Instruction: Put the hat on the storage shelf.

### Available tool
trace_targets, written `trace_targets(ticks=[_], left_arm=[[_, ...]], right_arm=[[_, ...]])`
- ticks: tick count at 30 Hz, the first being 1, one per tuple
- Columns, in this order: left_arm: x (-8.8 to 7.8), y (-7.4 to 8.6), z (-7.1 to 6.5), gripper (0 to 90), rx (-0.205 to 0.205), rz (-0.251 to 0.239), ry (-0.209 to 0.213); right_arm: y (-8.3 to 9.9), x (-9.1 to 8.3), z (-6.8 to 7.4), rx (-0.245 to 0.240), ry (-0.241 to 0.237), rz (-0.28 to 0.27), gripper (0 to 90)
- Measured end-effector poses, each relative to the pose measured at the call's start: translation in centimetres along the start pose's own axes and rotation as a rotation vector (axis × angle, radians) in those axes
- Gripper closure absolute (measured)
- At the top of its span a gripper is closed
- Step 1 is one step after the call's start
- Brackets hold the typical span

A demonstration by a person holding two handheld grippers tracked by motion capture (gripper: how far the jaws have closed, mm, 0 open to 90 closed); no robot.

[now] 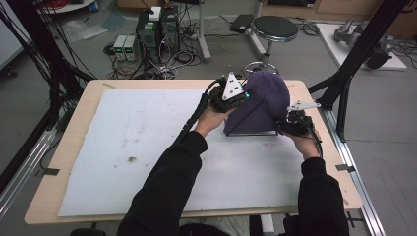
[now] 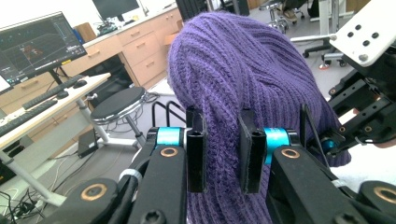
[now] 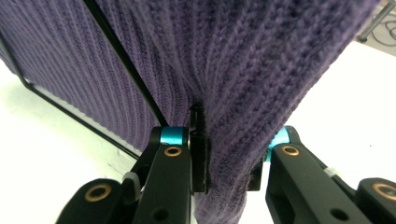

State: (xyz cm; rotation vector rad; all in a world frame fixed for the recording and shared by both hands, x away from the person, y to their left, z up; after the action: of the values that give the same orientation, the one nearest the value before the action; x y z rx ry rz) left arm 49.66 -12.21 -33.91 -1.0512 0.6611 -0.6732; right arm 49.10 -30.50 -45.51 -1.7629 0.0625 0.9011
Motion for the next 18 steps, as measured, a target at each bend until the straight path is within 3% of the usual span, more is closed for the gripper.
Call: trace_targets(ticks=[4,11,16,18], left_arm=[[0.1,0.3,-0.4,76.7,0.0,0.006,0.004],[0.0,0.2,-0.6,76.7,0.003,0.011,0.002],[-0.1,0.1,-0.6,76.7,0.001,0.018,-0.002],[-0.2,0.1,-0.6,76.1,-0.005,0.016,-0.002]], right_arm=[[0.8,0.4,-0.2,-0.023,-0.01,0.039,76.3],[0.9,0.5,-0.2,-0.03,-0.016,0.046,73.6],[1.0,0.5,-0.9,-0.002,0.016,0.041,55.8],[1.0,0.4,-1.3,0.011,0.048,0.043,44.4]])
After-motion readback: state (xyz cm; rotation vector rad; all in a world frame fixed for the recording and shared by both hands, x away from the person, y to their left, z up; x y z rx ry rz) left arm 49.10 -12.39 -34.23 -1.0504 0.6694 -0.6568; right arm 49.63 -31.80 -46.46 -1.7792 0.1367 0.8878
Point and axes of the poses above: each handheld gripper's, and its own axes: x roughly forward along the jaws, y roughly out of its underside, z roughly to its left, the point moved 9 cm from there along x, roughly forward along the jaws, and after that the axes turned 1 degree about -z, right-handed, at the moved point
